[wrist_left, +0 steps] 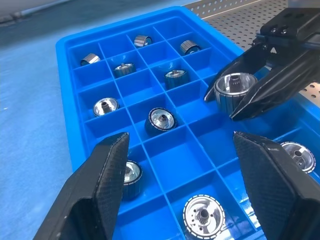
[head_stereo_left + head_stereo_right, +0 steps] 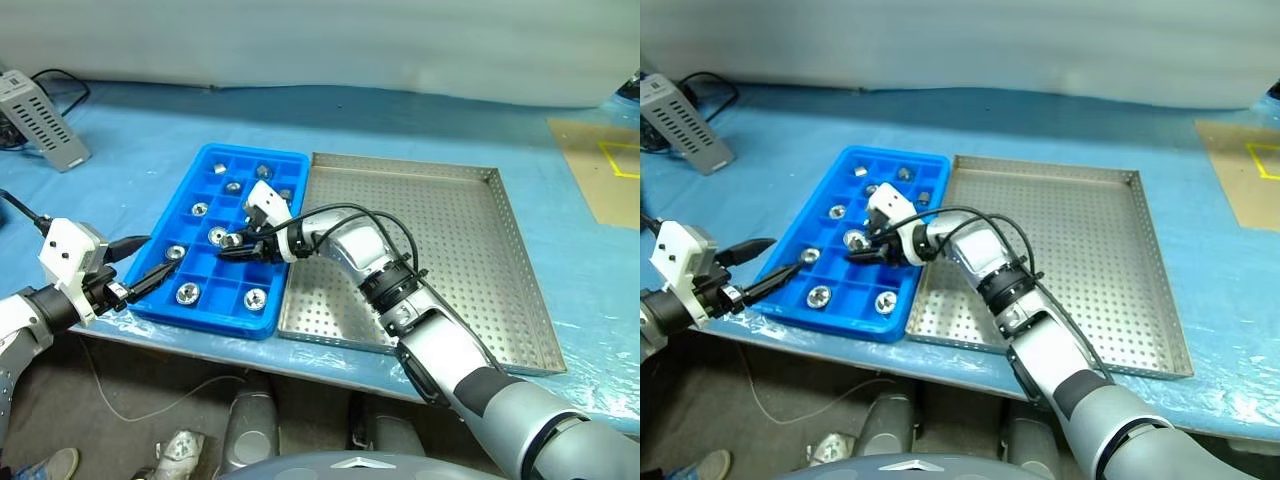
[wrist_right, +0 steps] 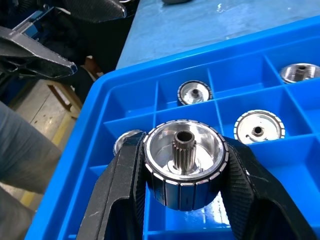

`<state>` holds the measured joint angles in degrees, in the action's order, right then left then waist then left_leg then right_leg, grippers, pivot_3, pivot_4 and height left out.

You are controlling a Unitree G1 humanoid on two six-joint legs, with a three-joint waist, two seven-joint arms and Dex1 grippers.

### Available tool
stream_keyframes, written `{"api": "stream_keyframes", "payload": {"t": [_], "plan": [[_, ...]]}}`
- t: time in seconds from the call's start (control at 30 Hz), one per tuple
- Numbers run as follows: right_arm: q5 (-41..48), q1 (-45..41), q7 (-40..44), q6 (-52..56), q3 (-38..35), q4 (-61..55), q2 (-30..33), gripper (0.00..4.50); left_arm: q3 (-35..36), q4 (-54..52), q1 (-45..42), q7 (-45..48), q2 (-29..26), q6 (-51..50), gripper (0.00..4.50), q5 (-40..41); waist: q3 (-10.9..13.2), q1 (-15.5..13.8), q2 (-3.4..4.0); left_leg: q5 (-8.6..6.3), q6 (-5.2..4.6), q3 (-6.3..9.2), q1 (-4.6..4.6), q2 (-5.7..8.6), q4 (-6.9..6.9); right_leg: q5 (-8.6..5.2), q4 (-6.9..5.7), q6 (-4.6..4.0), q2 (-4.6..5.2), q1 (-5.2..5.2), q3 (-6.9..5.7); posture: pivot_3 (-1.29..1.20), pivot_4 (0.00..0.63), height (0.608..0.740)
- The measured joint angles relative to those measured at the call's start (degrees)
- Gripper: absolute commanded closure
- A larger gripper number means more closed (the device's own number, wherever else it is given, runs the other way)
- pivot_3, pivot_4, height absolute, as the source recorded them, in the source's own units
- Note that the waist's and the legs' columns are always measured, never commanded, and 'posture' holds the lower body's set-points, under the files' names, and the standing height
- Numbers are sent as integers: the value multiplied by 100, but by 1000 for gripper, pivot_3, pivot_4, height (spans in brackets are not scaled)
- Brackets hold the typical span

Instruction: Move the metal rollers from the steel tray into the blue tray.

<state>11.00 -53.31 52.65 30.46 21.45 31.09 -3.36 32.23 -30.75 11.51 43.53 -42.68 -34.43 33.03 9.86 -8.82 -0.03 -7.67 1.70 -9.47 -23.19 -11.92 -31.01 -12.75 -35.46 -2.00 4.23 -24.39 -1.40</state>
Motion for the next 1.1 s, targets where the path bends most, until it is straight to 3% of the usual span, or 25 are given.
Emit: {"api": "stream_keyframes", "payload": {"t": [0.17,0.33,0.53,0.7,0.9,1.1], "plan": [[-66,41,117,71,30,0,-33,2844,-1,-144,40,-152,43,-4,1012,86,-1,-20,-1,1,2,21,-1,2,0,-3,-2,5,0,0,0,340,150,740],[-65,118,208,2,-4,-1,-78,1202,-35,-142,37,-233,66,-2,1012,101,-1,-17,-2,1,2,41,-2,2,0,1,-1,-2,-1,-1,0,324,150,740],[-107,22,-50,4,-135,53,-146,1202,-229,-81,-225,-253,54,3,1012,110,-1,-5,-2,5,9,52,-2,3,-1,2,-9,-2,-1,-2,0,285,150,740],[-75,-74,-204,27,-549,-139,180,1202,-604,181,-676,-233,49,34,1012,80,-1,-17,-2,11,18,52,-2,5,-5,2,-17,-1,-1,1,0,197,150,740],[230,203,-470,544,-1324,-1451,982,1202,-1679,963,-1886,-197,289,370,1012,-260,-4,14,-7,30,49,25,0,11,-14,5,-25,1,-4,8,-1,70,150,740],[598,1537,-815,1548,-2020,-3256,2155,1202,-2702,2013,-3018,212,718,873,1012,-653,-9,171,-13,33,51,18,2,15,-21,20,-22,26,-7,13,3,-85,150,740]]}}
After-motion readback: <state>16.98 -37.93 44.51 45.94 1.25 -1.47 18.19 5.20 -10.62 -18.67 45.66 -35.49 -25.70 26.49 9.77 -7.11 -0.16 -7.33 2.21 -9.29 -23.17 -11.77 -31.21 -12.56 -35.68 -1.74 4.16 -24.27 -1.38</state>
